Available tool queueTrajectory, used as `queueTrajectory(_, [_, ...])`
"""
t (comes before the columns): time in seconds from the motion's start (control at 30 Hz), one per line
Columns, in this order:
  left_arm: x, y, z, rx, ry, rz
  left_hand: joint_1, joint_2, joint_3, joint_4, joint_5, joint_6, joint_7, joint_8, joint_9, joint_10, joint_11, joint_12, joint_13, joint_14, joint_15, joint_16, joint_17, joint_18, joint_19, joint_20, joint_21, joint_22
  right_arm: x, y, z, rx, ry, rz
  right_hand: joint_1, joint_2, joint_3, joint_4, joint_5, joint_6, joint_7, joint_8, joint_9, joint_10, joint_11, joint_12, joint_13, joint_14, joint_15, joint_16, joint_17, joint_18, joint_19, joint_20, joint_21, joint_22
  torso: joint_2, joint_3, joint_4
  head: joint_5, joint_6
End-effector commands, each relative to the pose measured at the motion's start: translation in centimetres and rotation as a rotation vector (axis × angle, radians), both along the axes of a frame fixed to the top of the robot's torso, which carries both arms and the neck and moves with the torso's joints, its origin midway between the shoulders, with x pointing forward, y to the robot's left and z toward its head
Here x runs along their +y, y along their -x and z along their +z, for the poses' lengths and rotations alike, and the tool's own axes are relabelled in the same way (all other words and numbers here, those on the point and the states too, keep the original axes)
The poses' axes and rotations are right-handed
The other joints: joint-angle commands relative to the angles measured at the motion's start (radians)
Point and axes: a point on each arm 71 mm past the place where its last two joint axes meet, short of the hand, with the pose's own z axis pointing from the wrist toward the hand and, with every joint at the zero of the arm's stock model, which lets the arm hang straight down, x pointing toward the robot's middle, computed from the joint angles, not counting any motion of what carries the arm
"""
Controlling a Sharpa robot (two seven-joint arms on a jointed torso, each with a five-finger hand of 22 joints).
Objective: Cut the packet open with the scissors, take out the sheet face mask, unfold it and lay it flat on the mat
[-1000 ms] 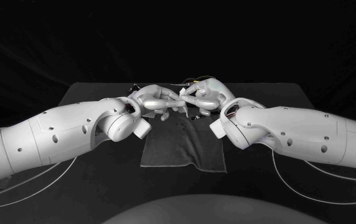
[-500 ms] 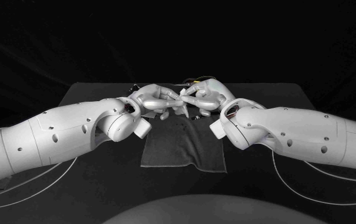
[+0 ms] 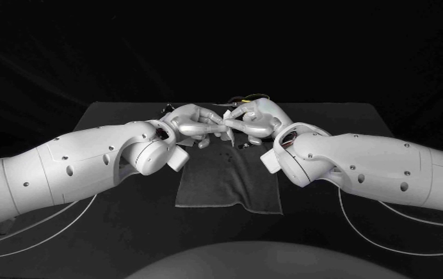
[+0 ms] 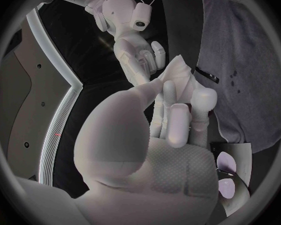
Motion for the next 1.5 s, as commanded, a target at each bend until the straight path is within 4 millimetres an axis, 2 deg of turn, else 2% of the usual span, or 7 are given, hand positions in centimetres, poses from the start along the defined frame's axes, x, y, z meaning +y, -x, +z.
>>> queueTrajectory(0.03, [-0.1, -0.1, 0.1, -0.009, -0.006, 0.006, -0.024, -0.01, -0.003, 0.012, -0.001, 0.006, -0.001, 0.0, 0.0, 0.008, 0.001, 0.007, 0.004, 0.009, -0.002, 0.007, 0.003, -0.014, 0.007, 0.001, 0.004, 0.002, 0.1, 0.1, 0.0, 0.003, 0.0, 0.008, -0.001, 0.008, 0.076, -0.07, 0.003, 0.01, -0.003, 0.015, 0.045, 0.016, -0.011, 0.005, 0.05, 0.09, -0.005, 0.005, 0.192, 0.014, 0.007, 0.002, 0.006, 0.068, -0.001, -0.0005, 0.0004, 0.001, -0.001])
queueTrajectory(0.3, [-0.1, -0.2, 0.2, -0.019, 0.006, 0.032, 0.013, 0.008, 0.087, -0.019, 0.002, 0.03, -0.003, 0.015, 0.011, 0.031, -0.005, -0.001, 0.007, 0.048, -0.012, 0.024, 0.069, -0.024, 0.048, -0.009, 0.051, 0.051, 0.2, 0.0, 0.0, 0.005, 0.001, 0.007, -0.003, 0.008, 0.079, -0.072, 0.003, 0.009, -0.003, 0.015, 0.045, 0.017, -0.011, 0.006, 0.051, 0.09, -0.005, 0.005, 0.193, 0.014, 0.008, 0.002, 0.01, 0.07, 0.0, -0.0006, 0.0007, 0.002, -0.001])
queueTrajectory(0.43, [0.1, -0.3, 0.3, -0.033, 0.012, 0.053, -0.062, -0.042, 0.267, -0.047, 0.028, 0.041, -0.014, 0.036, 0.049, 0.066, -0.013, -0.003, 0.028, 0.075, -0.02, 0.035, 0.113, -0.033, 0.077, -0.019, 0.104, 0.102, 0.1, 0.0, 0.0, 0.004, 0.002, 0.003, -0.003, 0.008, 0.079, -0.072, 0.003, 0.009, -0.003, 0.015, 0.045, 0.017, -0.011, 0.006, 0.051, 0.09, -0.005, 0.005, 0.193, 0.014, 0.008, 0.002, 0.01, 0.07, 0.0, -0.0007, 0.0005, 0.002, -0.001])
queueTrajectory(0.77, [0.9, -0.7, 0.5, -0.08, 0.012, 0.122, -0.186, -0.098, 0.362, -0.118, 0.351, 0.054, -0.038, 0.081, 0.133, 0.085, -0.038, 0.052, 0.093, 0.116, -0.043, 0.059, 0.198, -0.051, 0.128, -0.037, 0.196, 0.193, -0.4, -0.1, -0.1, -0.003, 0.004, -0.008, -0.003, 0.008, 0.079, -0.072, 0.003, 0.009, -0.003, 0.015, 0.045, 0.017, -0.011, 0.006, 0.051, 0.09, -0.005, 0.005, 0.193, 0.014, 0.008, 0.002, 0.01, 0.07, 0.0, 0.0001, 0.0004, 0.004, -0.002])
queueTrajectory(1.07, [1.2, -0.8, 0.7, -0.101, 0.008, 0.152, -0.229, -0.104, 0.377, -0.143, 0.447, 0.058, -0.046, 0.099, 0.182, 0.091, -0.046, 0.082, 0.122, 0.137, -0.051, 0.072, 0.245, -0.061, 0.156, -0.042, 0.238, 0.238, -0.6, -0.2, -0.1, -0.005, 0.007, -0.014, -0.005, 0.008, 0.081, -0.073, 0.003, 0.009, -0.003, 0.016, 0.046, 0.017, -0.011, 0.006, 0.052, 0.09, -0.005, 0.006, 0.194, 0.013, 0.008, 0.002, 0.011, 0.07, 0.0, -0.0005, 0.0005, 0.004, -0.004])
queueTrajectory(1.3, [1.4, -0.8, 0.6, -0.099, -0.01, 0.153, -0.235, -0.105, 0.379, -0.145, 0.463, 0.058, -0.047, 0.102, 0.192, 0.093, -0.047, 0.086, 0.126, 0.135, -0.052, 0.071, 0.239, -0.061, 0.157, -0.043, 0.241, 0.241, -0.9, -0.2, -0.1, -0.006, 0.008, -0.019, -0.005, 0.008, 0.081, -0.073, 0.003, 0.009, -0.003, 0.016, 0.046, 0.017, -0.011, 0.006, 0.052, 0.09, -0.005, 0.006, 0.194, 0.013, 0.008, 0.002, 0.011, 0.07, -0.001, -0.0004, 0.0008, 0.004, -0.002])
queueTrajectory(1.5, [1.0, -0.3, 0.3, -0.056, -0.024, 0.066, -0.241, -0.048, 0.151, -0.067, 0.317, -0.067, -0.004, 0.06, 0.207, -0.006, -0.007, 0.021, 0.102, 0.056, -0.008, 0.015, 0.083, -0.024, 0.015, -0.009, 0.085, 0.077, -0.9, -0.2, -0.1, -0.006, 0.009, -0.02, -0.005, 0.008, 0.081, -0.073, 0.003, 0.009, -0.003, 0.016, 0.046, 0.017, -0.011, 0.006, 0.052, 0.09, -0.005, 0.006, 0.194, 0.013, 0.008, 0.002, 0.011, 0.07, 0.0, -0.0002, 0.0009, 0.003, 0.001])
